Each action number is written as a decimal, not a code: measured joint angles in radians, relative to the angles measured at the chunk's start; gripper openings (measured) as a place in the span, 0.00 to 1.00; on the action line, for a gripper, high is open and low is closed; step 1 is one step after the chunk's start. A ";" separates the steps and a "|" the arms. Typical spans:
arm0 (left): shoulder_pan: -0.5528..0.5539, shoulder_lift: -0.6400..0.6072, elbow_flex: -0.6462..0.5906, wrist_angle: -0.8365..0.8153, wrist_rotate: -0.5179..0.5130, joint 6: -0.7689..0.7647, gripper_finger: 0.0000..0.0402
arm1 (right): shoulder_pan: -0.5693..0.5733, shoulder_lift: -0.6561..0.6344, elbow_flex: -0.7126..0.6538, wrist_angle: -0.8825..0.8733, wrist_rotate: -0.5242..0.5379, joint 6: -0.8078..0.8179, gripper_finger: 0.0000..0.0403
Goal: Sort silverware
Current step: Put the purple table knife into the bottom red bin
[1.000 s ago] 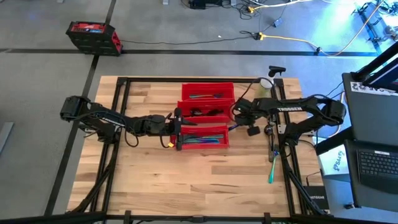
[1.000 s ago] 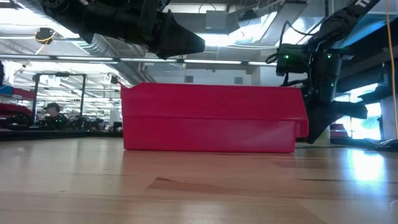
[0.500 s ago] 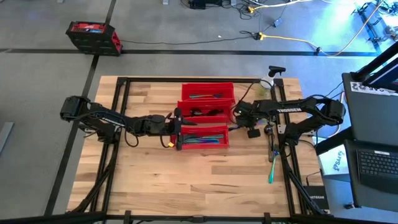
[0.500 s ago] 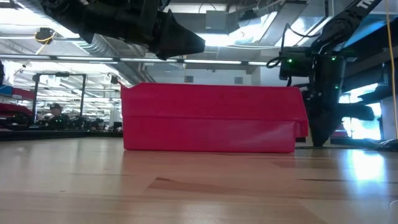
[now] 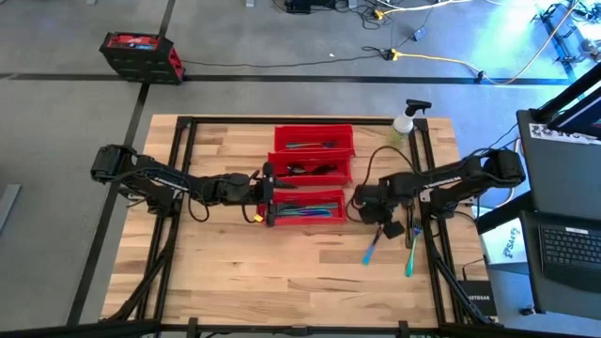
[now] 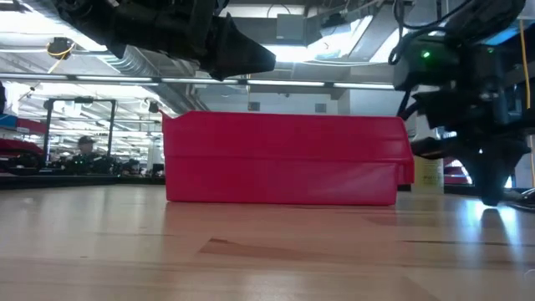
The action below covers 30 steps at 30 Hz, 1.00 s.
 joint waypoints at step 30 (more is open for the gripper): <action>-0.323 -0.008 0.001 0.276 0.024 0.327 0.44 | 0.536 -0.003 0.332 -0.096 0.470 1.163 0.00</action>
